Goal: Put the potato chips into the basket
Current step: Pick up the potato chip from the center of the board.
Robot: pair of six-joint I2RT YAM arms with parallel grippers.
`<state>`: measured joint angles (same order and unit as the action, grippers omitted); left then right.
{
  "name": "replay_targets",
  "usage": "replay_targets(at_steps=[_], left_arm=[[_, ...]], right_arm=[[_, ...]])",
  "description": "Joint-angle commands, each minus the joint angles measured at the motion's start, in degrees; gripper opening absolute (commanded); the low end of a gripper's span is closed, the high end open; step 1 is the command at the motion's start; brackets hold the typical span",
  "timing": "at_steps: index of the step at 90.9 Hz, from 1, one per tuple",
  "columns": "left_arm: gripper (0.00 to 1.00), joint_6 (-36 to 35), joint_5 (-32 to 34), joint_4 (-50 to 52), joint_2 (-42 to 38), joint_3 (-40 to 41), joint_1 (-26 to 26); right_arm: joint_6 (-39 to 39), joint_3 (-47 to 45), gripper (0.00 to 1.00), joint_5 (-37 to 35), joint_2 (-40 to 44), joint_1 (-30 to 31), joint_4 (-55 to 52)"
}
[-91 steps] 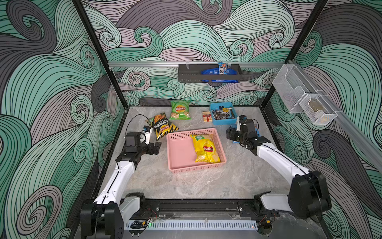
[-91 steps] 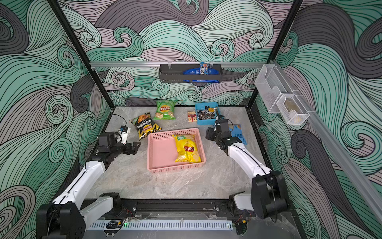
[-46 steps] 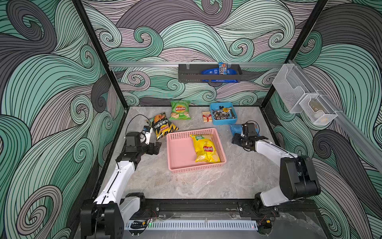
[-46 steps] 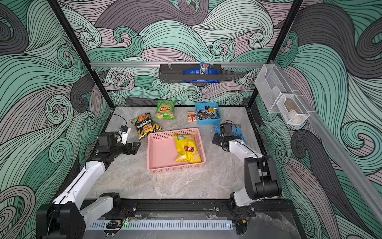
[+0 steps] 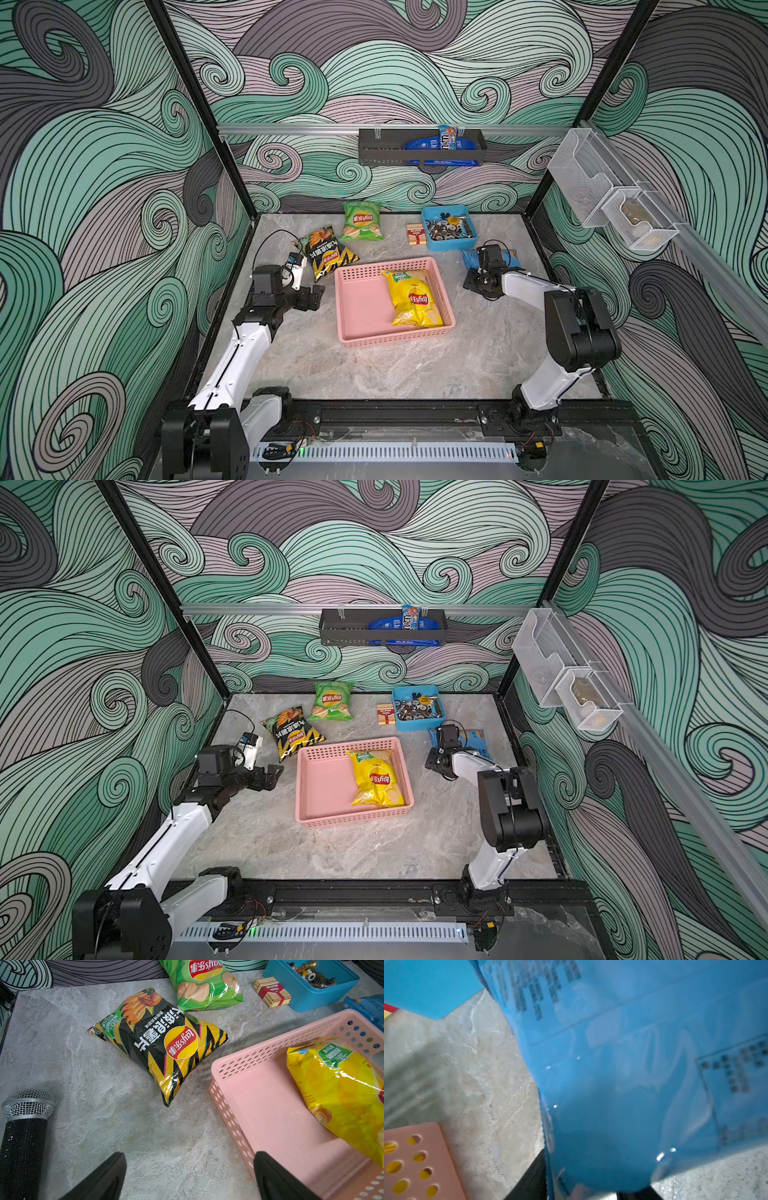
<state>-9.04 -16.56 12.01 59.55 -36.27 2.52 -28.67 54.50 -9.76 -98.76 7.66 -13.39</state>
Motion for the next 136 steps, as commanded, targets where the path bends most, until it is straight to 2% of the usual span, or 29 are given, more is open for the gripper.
replay_targets(at_steps=[1,4,9,17,32,54,73,90,111,127,136], left_arm=[[0.99,-0.8,-0.8,0.2,-0.1,0.2,0.4],[0.99,-0.8,-0.8,0.2,-0.1,0.2,0.3],[0.99,-0.8,-0.8,0.2,-0.2,0.2,0.4],[0.99,-0.8,-0.8,0.2,-0.3,0.1,0.3],[0.99,-0.8,-0.8,0.2,-0.4,0.2,0.4],[0.99,-0.8,-1.0,0.3,-0.3,0.2,0.4],[0.99,-0.8,-1.2,0.3,-0.5,0.3,0.4],[0.99,-1.0,-1.9,0.4,-0.4,0.2,0.3],[0.99,-1.3,-2.4,0.5,-0.7,0.2,0.4],[0.99,-2.7,-4.6,2.1,-1.7,-1.0,0.4],[0.99,-7.9,-8.2,6.8,-2.5,-4.6,0.3]], right_arm=[[0.6,1.0,0.49,-3.8,-1.0,1.0,1.2],[0.6,1.1,0.47,-3.9,-1.2,1.0,1.2],[0.5,1.2,0.39,-4.3,-1.3,1.3,1.2],[0.8,0.8,0.18,-5.6,0.8,2.0,1.0],[1.9,-0.6,0.00,-6.7,8.9,3.3,0.5],[5.3,1.2,0.00,0.9,24.8,4.0,-4.3],[6.7,4.9,0.00,14.4,34.8,4.0,-5.5],[6.7,9.7,0.00,35.2,34.7,5.6,-5.3],[7.5,13.0,0.00,54.9,32.1,13.7,-5.2],[8.7,12.7,0.00,63.2,29.8,19.2,-5.2],[9.5,12.5,0.00,65.7,29.3,20.7,-5.2]])
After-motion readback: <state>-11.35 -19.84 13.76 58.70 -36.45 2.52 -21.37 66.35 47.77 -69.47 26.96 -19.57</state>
